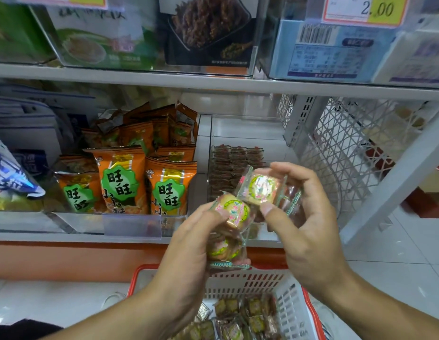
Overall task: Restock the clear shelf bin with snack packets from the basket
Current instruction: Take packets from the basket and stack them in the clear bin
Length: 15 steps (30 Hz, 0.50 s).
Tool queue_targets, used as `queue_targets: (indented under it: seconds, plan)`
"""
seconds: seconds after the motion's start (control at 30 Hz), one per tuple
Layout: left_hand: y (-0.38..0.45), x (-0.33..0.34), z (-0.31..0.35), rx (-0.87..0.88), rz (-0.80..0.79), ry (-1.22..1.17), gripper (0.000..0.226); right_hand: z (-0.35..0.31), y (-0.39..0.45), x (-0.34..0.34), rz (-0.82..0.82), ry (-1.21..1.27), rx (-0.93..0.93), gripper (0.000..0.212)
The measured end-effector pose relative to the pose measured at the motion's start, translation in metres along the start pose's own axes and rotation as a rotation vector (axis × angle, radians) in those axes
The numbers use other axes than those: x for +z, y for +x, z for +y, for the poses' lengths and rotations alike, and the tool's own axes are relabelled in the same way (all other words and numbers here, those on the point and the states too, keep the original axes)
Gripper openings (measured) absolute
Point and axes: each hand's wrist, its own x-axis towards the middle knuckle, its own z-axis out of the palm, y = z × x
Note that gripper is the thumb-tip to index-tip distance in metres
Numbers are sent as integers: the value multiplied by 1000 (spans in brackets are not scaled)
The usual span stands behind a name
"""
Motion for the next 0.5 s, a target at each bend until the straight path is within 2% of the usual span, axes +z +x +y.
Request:
queue_targets:
  seconds: [0.07, 0.13, 0.17, 0.2, 0.27, 0.3, 0.33, 0.37, 0.5]
  plan:
    - [1, 4, 9, -52, 1, 5, 36, -1, 3, -1, 46, 102, 22, 37]
    - [-4, -5, 10, -10, -122, -3, 38, -1, 6, -4, 92, 188, 31, 33]
    - [-1, -10, 9, -25, -44, -163, 42, -1, 7, -5, 102, 236, 47, 32]
    - [1, -11, 9, -64, 16, -187, 45, -1, 7, -6, 102, 283, 80, 30]
    - [-4, -10, 10, -54, -13, -62, 45, 1, 6, -5, 81, 360, 189, 26]
    - [-4, -7, 8, -2, -118, 118, 37, 2, 6, -4, 65, 383, 249, 24]
    - [-4, -2, 7, -31, -142, 143, 22, 2, 5, -3, 45, 396, 301, 23]
    - [4, 2, 8, -52, -117, 164, 21, 3, 6, -2, 24, 400, 340, 22]
    - [16, -3, 3, 14, -88, 217, 34, 0, 9, -5, -36, 348, 378, 25]
